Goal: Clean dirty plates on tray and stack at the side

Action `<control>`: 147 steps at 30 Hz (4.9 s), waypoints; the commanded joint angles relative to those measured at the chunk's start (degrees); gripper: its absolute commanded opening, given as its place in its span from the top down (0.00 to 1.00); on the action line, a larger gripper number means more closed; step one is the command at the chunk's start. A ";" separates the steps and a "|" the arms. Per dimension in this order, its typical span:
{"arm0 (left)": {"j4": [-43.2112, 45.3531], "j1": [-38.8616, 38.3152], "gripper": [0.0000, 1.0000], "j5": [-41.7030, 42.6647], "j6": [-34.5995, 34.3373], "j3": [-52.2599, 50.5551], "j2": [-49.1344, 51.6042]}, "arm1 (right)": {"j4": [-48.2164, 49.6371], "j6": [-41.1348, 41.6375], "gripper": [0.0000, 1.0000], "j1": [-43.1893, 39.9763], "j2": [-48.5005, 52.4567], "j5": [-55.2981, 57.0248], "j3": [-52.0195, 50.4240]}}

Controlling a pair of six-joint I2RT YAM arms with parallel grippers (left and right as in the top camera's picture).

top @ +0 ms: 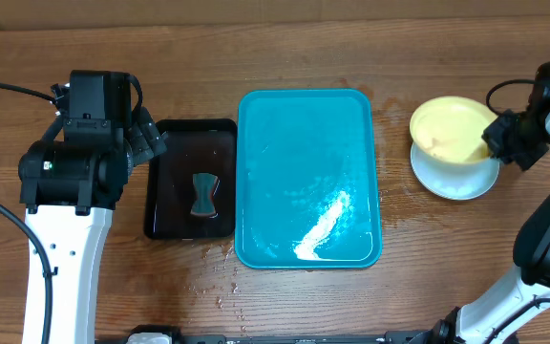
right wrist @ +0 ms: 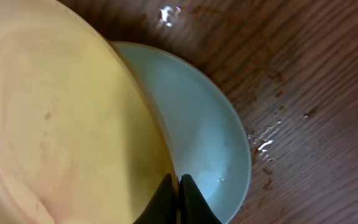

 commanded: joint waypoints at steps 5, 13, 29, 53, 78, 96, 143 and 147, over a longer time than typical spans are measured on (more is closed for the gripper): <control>0.07 0.02 0.00 -0.31 -0.98 0.66 0.04 | 0.11 -0.50 0.96 0.20 -0.48 6.95 -4.39; 0.07 0.02 0.00 -0.31 -1.01 0.66 0.04 | -1.64 -0.52 0.96 0.20 -0.48 6.95 -4.76; 0.07 0.00 0.00 -0.31 -1.01 0.66 0.04 | -2.23 -2.69 0.50 0.24 -0.48 4.22 -4.79; 0.07 0.00 0.00 -0.31 -1.01 0.66 0.04 | 13.07 -38.03 0.00 12.94 -0.48 -12.15 -4.79; 0.07 0.00 0.00 -0.31 -1.01 0.66 0.04 | 13.09 -38.03 0.00 15.67 -0.48 -12.15 -4.79; 0.04 0.00 0.00 -0.31 -1.01 0.66 0.04 | 13.09 -38.03 0.00 15.67 -0.48 -12.15 -4.79; 0.07 0.00 0.00 -0.31 -1.01 0.66 0.04 | 19.93 -42.99 0.00 32.13 -78.99 -17.92 -15.32; 0.04 0.00 0.00 -0.31 -1.01 0.66 0.04 | 20.37 -42.99 0.00 32.09 -87.69 -17.92 -22.88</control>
